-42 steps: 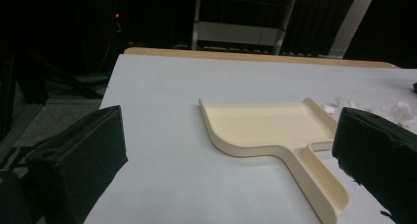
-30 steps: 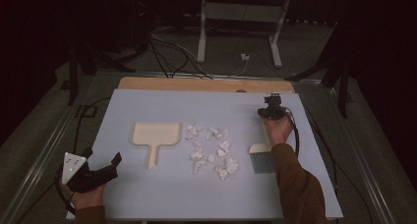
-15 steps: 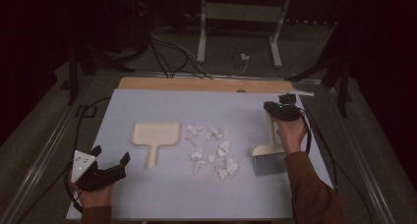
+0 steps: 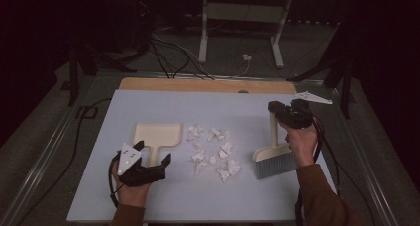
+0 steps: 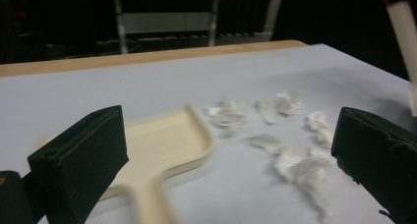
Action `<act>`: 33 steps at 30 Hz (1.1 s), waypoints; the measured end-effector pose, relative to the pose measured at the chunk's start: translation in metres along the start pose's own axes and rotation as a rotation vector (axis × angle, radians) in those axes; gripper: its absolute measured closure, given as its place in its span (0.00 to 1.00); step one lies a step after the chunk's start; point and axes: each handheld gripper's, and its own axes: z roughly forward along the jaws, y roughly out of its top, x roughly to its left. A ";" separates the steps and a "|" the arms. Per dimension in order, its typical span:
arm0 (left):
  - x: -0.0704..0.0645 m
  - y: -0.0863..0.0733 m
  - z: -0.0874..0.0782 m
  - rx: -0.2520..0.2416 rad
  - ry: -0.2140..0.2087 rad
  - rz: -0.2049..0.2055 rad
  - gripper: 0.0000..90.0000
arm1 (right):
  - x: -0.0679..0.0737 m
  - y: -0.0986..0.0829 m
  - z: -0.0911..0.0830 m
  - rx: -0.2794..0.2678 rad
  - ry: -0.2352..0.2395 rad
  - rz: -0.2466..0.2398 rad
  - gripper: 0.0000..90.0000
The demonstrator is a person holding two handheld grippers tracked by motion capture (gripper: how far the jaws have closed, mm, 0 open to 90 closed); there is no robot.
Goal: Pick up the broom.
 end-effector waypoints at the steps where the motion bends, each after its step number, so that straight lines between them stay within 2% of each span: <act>1: -0.005 0.001 0.004 0.001 -0.011 0.002 0.01 | 0.000 0.000 0.000 0.000 0.000 0.000 0.79; 5: -0.021 0.005 0.018 0.001 -0.055 0.006 0.01 | 0.009 -0.002 -0.010 -0.034 0.037 -0.017 0.79; 13: -0.052 0.008 0.040 0.021 -0.131 0.029 0.01 | 0.015 -0.007 -0.018 -0.077 0.076 -0.016 0.79; 15: -0.059 0.007 0.046 0.031 -0.146 0.042 0.01 | 0.018 -0.010 -0.020 -0.088 0.100 -0.018 0.79; 21: -0.078 0.007 0.062 0.057 -0.190 0.067 0.01 | 0.023 -0.010 -0.021 -0.103 0.113 -0.021 0.79; 26: -0.095 0.012 0.073 0.059 -0.226 0.085 0.01 | 0.026 -0.010 -0.023 -0.115 0.118 -0.023 0.79; 33: -0.120 0.012 0.094 0.098 -0.295 0.099 0.03 | 0.038 -0.010 -0.024 -0.115 0.129 -0.052 0.79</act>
